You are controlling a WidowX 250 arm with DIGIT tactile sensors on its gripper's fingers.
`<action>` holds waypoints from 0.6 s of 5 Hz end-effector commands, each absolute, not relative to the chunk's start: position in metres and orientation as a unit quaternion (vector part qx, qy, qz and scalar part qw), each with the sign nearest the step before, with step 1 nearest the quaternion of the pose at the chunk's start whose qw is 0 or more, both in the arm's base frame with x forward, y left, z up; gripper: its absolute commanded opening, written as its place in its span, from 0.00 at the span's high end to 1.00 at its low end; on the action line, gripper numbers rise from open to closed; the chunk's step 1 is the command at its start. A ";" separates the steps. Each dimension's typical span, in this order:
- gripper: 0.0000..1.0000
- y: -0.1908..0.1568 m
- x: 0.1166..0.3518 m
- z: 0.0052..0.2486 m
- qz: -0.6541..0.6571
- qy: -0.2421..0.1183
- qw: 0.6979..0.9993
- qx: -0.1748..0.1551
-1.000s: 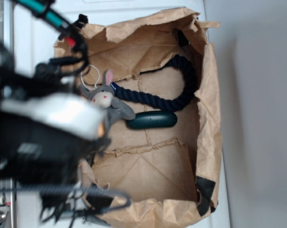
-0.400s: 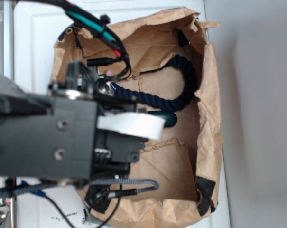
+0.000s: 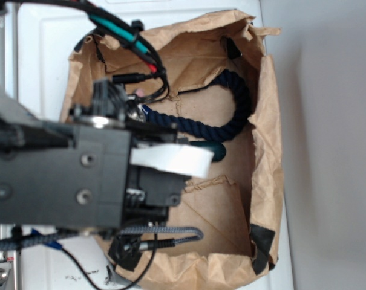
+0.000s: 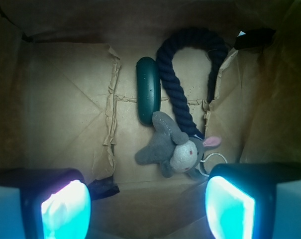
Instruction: Grab the gray animal.
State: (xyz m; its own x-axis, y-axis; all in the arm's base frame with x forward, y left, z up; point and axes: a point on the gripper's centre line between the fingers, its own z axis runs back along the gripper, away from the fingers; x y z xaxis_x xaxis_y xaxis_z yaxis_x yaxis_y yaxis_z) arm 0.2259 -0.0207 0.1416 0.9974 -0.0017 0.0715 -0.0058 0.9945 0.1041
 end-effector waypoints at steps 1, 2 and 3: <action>0.00 -0.024 0.231 0.151 -0.001 -0.054 0.997 0.049; 0.00 -0.005 0.253 0.139 0.002 -0.065 0.998 0.024; 0.00 -0.003 0.267 0.138 0.008 -0.054 0.998 0.021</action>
